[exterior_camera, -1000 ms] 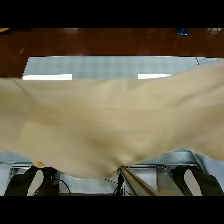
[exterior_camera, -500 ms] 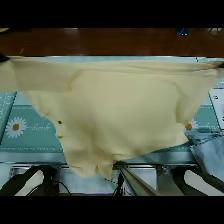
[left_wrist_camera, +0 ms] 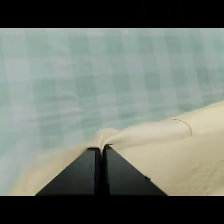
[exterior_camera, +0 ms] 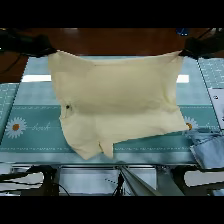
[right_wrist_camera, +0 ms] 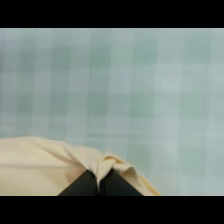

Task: Fold the shirts.

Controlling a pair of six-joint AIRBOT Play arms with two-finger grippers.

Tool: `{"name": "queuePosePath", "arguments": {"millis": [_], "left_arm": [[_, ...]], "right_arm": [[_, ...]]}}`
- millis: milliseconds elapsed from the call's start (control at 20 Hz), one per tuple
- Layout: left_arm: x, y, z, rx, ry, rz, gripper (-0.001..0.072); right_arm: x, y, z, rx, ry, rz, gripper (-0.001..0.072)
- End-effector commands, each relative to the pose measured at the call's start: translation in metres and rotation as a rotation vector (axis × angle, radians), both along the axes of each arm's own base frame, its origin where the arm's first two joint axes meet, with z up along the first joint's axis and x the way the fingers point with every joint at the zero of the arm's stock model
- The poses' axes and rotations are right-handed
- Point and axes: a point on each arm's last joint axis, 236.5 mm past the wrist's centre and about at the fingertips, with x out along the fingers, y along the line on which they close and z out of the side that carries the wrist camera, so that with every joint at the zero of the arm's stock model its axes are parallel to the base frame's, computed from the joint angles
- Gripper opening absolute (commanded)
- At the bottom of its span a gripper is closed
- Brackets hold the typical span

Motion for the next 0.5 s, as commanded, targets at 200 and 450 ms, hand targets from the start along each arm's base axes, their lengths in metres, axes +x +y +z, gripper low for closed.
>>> {"name": "queuePosePath", "arguments": {"millis": [200,450], "left_arm": [[0.068,-0.001,-0.058,0.000,-0.072,0.107,0.0029],[0.040,-0.016,-0.134,-0.007,0.180,0.026,0.0030]], "right_arm": [[0.078,-0.012,-0.035,-0.013,-0.177,-0.129,0.0036],[0.066,-0.003,-0.087,0.002,-0.029,-0.089,0.0037]]}}
